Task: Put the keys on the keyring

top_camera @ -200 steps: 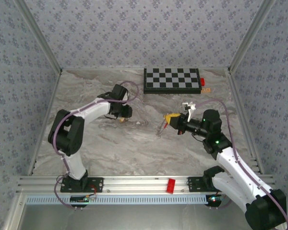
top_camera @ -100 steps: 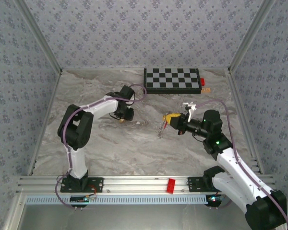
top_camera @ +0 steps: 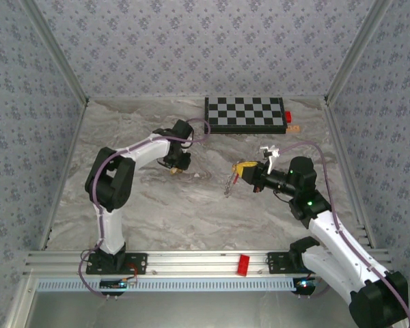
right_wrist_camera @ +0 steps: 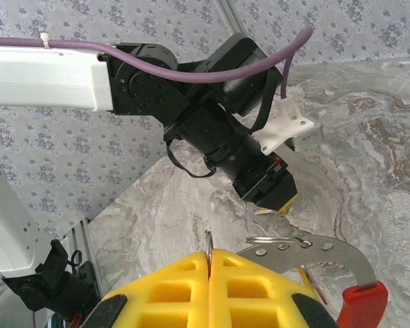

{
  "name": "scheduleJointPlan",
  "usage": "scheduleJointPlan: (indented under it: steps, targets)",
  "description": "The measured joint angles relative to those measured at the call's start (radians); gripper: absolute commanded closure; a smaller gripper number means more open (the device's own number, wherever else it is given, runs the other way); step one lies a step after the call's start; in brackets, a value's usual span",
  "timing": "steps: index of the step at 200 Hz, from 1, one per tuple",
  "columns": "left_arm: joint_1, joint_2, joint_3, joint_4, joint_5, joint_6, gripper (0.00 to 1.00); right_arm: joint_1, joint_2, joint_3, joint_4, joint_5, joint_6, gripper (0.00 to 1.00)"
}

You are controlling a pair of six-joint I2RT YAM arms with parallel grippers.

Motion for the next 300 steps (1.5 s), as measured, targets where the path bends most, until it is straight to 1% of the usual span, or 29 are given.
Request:
scheduleJointPlan:
  steps: [44,68,166,189,203,211,225,236,300]
  targets:
    - [0.000,0.028,0.001,-0.023,-0.003,0.005,0.77,0.000,0.000,0.000,0.000,0.000,0.000,1.00]
    - [0.000,0.028,0.002,-0.025,-0.005,0.008,0.80,0.000,0.000,0.000,0.000,0.000,0.000,1.00]
    - [0.000,0.028,0.014,-0.026,-0.011,0.008,0.80,0.000,0.000,-0.001,0.001,0.000,0.003,1.00]
    - [0.000,0.028,0.014,-0.029,-0.011,0.008,0.83,0.000,0.000,-0.001,0.003,-0.002,0.003,1.00]
    - [0.000,0.028,0.014,-0.029,-0.011,0.008,0.88,0.000,0.000,-0.001,0.004,-0.003,0.003,1.00]
    - [0.000,0.028,0.014,-0.029,-0.011,0.011,0.89,0.000,0.000,-0.001,0.005,-0.003,0.003,1.00]
    - [0.000,0.028,0.014,-0.029,-0.011,0.016,0.97,0.000,0.000,-0.001,0.008,-0.003,0.003,1.00]
    - [0.000,0.028,0.015,-0.029,-0.011,0.014,1.00,0.000,0.000,-0.001,0.008,-0.003,0.003,1.00]
    - [-0.013,0.028,0.018,-0.031,-0.018,0.023,1.00,0.000,0.000,-0.001,0.011,-0.003,0.003,1.00]
